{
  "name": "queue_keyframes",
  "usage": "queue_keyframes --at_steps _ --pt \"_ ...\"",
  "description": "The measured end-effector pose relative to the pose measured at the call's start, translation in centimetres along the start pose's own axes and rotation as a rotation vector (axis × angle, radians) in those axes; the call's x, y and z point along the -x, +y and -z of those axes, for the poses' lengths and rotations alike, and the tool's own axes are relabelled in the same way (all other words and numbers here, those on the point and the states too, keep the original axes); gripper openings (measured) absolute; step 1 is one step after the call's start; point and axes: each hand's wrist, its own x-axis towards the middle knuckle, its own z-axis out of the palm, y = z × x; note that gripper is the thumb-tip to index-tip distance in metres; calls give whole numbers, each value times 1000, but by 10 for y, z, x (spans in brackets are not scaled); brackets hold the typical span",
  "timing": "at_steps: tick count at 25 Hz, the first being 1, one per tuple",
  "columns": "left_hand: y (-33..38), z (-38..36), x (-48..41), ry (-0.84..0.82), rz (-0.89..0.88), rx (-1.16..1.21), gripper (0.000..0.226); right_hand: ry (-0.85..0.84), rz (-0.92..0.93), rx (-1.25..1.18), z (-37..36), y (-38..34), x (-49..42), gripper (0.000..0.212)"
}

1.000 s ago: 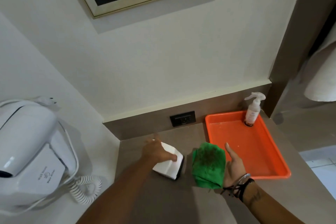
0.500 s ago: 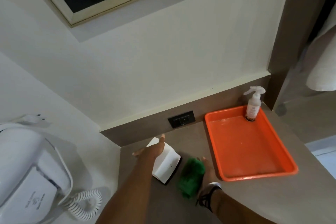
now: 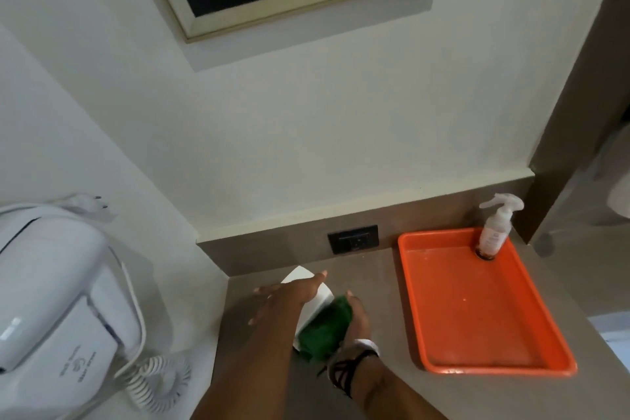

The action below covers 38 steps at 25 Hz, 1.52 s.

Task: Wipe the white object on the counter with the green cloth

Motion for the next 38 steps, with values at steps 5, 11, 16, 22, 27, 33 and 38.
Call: queue_keyframes --at_steps 5,11,16,22,27,33,38 --pt "-4 6 -2 26 28 -25 132 -113 46 -14 51 -56 15 45" --pt "-4 -5 -14 140 71 373 147 12 74 260 127 -137 0 41" --pt "-8 -18 -26 91 87 416 139 229 240 649 151 -173 -23 36" --pt "-9 -17 -11 210 44 272 164 222 -2 771 171 -172 -63 27" --pt "-28 7 -19 201 -582 -543 154 459 288 1384 171 -173 -62 49" --pt "-32 16 -29 120 -840 -905 150 589 232 1386 168 -177 -41 56" --pt "-42 20 -31 92 -836 -855 148 600 290 1403 142 -181 -7 69"
